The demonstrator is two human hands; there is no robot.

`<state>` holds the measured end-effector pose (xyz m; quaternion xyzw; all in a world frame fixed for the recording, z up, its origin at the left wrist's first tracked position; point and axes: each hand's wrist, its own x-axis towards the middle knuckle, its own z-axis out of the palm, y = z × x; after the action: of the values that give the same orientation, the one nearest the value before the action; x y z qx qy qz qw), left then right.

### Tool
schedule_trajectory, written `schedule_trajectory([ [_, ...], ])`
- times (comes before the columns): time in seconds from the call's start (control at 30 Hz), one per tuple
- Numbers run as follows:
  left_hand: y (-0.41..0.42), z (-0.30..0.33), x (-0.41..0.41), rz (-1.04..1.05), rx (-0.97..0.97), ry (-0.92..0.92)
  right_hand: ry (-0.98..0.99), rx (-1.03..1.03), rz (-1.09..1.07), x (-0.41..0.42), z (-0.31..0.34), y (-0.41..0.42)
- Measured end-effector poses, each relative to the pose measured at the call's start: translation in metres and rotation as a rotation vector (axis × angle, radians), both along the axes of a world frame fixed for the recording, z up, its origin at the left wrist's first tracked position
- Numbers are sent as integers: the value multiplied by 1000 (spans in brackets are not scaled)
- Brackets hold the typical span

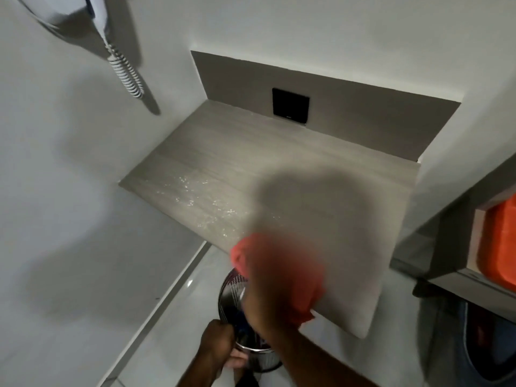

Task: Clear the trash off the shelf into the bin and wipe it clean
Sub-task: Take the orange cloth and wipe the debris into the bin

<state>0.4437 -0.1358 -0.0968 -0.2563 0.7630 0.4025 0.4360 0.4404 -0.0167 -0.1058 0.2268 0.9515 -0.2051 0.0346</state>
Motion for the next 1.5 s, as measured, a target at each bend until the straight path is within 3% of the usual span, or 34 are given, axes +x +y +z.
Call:
schedule_trajectory([
  [0.1, -15, 2, -13, -2, 7, 13, 129, -266, 79, 3, 7, -44],
  [0.17, -25, 1, -26, -6, -11, 14, 194, -429, -53, -3, 14, -51],
  [0.27, -44, -5, -53, -80, -80, 43, 439, -439, -333, -14, 40, -32],
  [0.33, -53, -9, -67, -127, -85, 69, 630, -389, -405, -20, 67, 6],
  [0.47, -69, -16, -103, -212, -75, 24, 494, 95, -375, -43, 83, 109],
  [0.57, -80, -23, -126, -262, -70, 54, 162, 61, -314, -68, 40, 143],
  [0.67, -90, -27, -144, -231, -52, 71, -46, 140, -329, -97, -1, 122],
  [0.8, -101, -31, -167, -248, -13, -35, -2, 254, -112, -146, -13, 30],
  [0.9, -112, -32, -179, -235, -13, -41, 94, 95, 54, -164, -7, -55],
  [0.97, -119, -32, -187, -220, -24, -31, 245, -192, 107, -170, -3, -98],
  [1.1, -133, -35, -198, -198, -27, 14, 376, -873, -89, -190, 31, -120],
  [1.23, -146, -34, -213, -154, -45, 37, 453, -1051, -195, -228, 61, -75],
  [1.3, -150, -32, -225, -131, -27, 10, 685, -950, -120, -251, 71, -38],
  [1.37, -155, -30, -234, -112, 2, 7, 685, -504, -37, -280, 67, 2],
  [1.43, -159, -29, -243, -109, 8, 0, 388, -70, 12, -306, 38, 25],
  [1.5, -164, -30, -253, -114, -4, -12, 118, 207, 18, -325, 5, 21],
])
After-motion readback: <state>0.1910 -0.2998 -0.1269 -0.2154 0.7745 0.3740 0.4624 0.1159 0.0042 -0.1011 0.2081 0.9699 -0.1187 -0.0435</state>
